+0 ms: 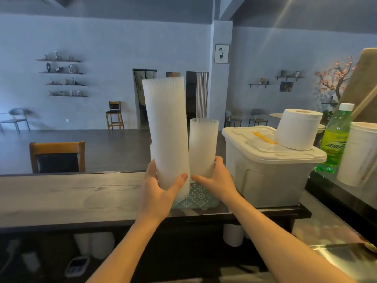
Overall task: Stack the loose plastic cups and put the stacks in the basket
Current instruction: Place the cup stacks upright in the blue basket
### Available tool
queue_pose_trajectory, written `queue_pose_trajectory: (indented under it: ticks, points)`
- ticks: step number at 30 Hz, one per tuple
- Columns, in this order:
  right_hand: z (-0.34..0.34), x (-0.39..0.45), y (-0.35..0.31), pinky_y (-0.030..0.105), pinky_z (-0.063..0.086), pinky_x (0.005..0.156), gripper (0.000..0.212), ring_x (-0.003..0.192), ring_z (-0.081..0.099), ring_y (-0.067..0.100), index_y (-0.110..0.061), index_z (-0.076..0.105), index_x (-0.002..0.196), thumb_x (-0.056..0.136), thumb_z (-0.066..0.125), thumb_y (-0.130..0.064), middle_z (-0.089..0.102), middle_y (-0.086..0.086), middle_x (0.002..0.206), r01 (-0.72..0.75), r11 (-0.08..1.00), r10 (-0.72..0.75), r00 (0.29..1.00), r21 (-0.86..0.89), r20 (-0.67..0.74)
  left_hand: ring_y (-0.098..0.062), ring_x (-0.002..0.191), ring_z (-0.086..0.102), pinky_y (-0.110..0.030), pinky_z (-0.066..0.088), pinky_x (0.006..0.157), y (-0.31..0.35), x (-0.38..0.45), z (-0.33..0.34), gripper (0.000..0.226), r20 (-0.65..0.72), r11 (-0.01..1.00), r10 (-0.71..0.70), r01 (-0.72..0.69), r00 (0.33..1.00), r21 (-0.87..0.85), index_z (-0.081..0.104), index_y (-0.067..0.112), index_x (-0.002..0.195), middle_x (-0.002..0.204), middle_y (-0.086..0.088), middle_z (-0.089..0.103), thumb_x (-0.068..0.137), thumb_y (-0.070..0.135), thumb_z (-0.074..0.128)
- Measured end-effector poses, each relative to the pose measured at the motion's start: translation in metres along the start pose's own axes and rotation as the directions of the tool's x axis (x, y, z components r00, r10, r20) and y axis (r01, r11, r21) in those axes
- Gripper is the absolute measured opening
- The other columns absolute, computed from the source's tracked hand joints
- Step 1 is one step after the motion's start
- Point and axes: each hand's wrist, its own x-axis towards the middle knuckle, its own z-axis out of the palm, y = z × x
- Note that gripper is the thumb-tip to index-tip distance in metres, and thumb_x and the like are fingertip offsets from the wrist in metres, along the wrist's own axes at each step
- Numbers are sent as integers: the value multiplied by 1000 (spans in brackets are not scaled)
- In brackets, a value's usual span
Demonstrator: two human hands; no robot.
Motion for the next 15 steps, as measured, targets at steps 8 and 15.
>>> queue_pose_trajectory:
  ticks: [8,15]
  points:
    - [24,-13,-23,48,54,87,73,106,59,22,-21,39,124,76,72,-64,55,-3,120,27,966,-16,999,-257,43,-5,93,61,-13,52,58,-3,4,-18,69,-21,1000,-10,10,1000,10,40,36,124,109,20,55,67,60,71]
    - [18,-15,-18,48,48,101,67,126,52,24,-20,39,139,89,60,-58,52,0,138,40,991,-29,996,-131,78,1,97,61,-16,56,67,8,-3,-15,77,-5,997,80,-79,997,11,40,41,127,115,18,57,62,70,69]
